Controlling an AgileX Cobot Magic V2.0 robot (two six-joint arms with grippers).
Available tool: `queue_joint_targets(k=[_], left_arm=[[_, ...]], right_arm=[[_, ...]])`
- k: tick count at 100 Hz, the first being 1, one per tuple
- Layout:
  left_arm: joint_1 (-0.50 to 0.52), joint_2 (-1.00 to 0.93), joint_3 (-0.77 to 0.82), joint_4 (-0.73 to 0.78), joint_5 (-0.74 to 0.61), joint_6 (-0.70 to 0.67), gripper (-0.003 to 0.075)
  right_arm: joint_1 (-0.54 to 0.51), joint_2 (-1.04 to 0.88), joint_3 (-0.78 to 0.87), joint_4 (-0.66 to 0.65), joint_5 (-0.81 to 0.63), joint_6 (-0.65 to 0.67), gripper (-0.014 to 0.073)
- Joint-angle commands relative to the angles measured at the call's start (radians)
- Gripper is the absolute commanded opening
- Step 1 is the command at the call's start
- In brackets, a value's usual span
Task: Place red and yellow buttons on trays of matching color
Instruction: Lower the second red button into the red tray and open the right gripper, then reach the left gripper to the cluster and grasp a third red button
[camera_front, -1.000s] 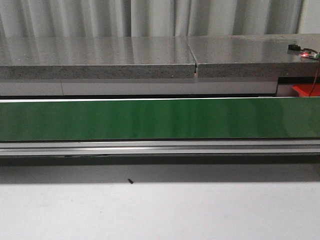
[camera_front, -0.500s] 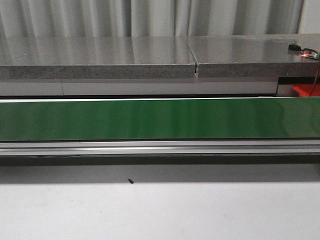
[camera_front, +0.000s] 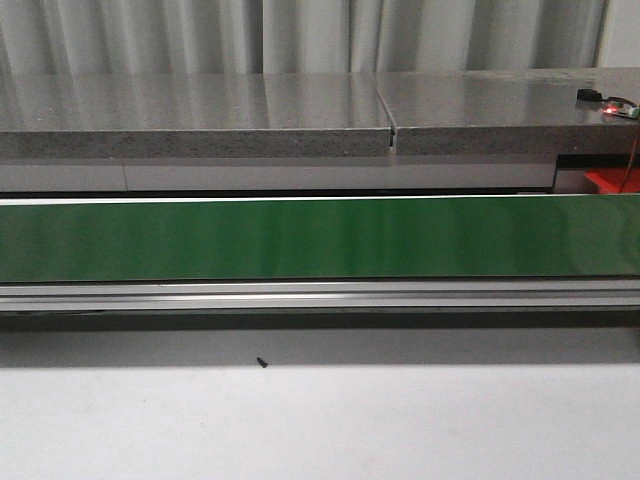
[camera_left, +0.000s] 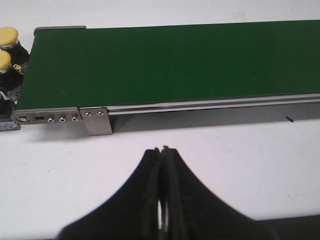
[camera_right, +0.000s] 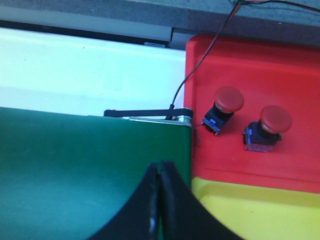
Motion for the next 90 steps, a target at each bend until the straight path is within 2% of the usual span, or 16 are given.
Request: queue_joint_targets(k=[1,45,55,74,90], left_arm=[[-0.009,0.008,-0.027,-0.012,-0.063,-0.002,-0.0020],[-0.009,0.008,-0.027,-0.012,-0.063,-0.002,-0.0020],[-0.009,0.008,-0.027,-0.012,-0.063,-0.002,-0.0020],[-0.009,0.008,-0.027,-0.012,-0.063,-0.002,-0.0020],[-0.009,0.008,-0.027,-0.012,-0.063,-0.002,-0.0020]], right_arm=[[0.017,-0.074,0.004,-0.001,-0.039,-0.013,-0.0069],[0.049,-0.288,0.145,-0.005,0.007,-0.011,-0.0069],[0.049,-0.339,0.195,-0.040,0.013,0.078,-0.0069],[0.103,-0.453,0.269,-0.252,0.009,0.302,-0.0069],[0.172,-0.526,0.312,-0.305,0.009,0.345,-0.0069]])
